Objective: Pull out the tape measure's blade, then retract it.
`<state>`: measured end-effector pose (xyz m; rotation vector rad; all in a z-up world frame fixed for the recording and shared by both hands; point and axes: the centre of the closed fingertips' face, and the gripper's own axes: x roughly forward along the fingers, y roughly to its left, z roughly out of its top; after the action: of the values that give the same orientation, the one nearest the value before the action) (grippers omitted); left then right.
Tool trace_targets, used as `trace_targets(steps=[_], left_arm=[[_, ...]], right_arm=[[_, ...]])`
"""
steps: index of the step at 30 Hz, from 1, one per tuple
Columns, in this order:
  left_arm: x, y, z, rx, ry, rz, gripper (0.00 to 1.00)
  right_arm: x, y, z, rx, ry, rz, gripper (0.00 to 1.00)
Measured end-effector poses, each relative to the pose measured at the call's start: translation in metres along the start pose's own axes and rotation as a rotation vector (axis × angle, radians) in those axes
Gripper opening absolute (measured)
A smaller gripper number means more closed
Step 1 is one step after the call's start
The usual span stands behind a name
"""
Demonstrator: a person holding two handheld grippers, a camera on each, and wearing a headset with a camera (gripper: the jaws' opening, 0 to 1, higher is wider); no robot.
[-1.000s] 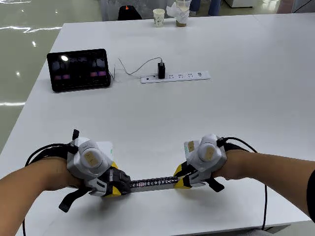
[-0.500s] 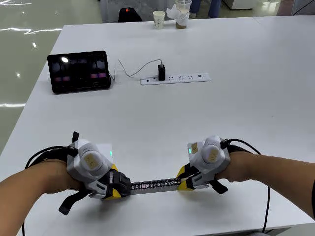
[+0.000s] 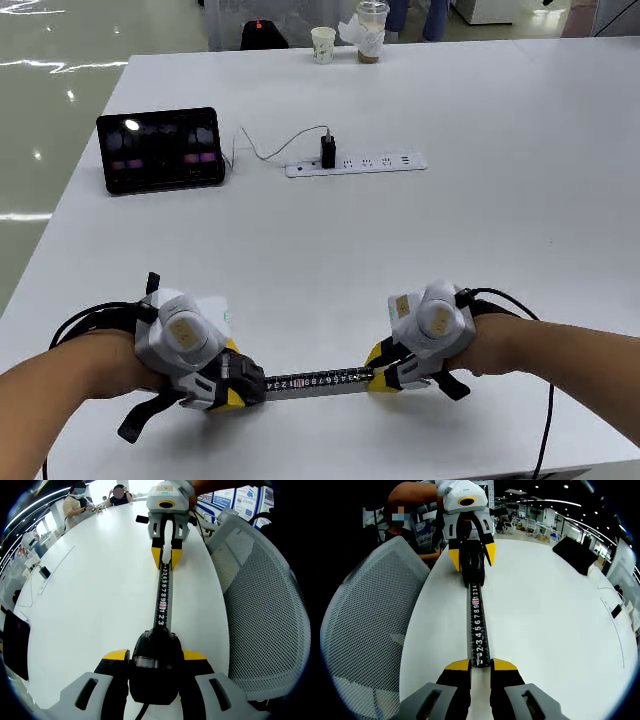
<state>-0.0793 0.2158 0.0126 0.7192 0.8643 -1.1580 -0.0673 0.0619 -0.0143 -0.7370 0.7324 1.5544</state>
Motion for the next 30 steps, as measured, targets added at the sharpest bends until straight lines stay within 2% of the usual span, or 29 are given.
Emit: trace_targets(steps=[30], left_arm=[[0.002,0.001,0.000,0.002,0.004,0.001,0.33]], right_arm=[[-0.017,-0.001,-0.024,0.013,0.024,-0.014,0.10]])
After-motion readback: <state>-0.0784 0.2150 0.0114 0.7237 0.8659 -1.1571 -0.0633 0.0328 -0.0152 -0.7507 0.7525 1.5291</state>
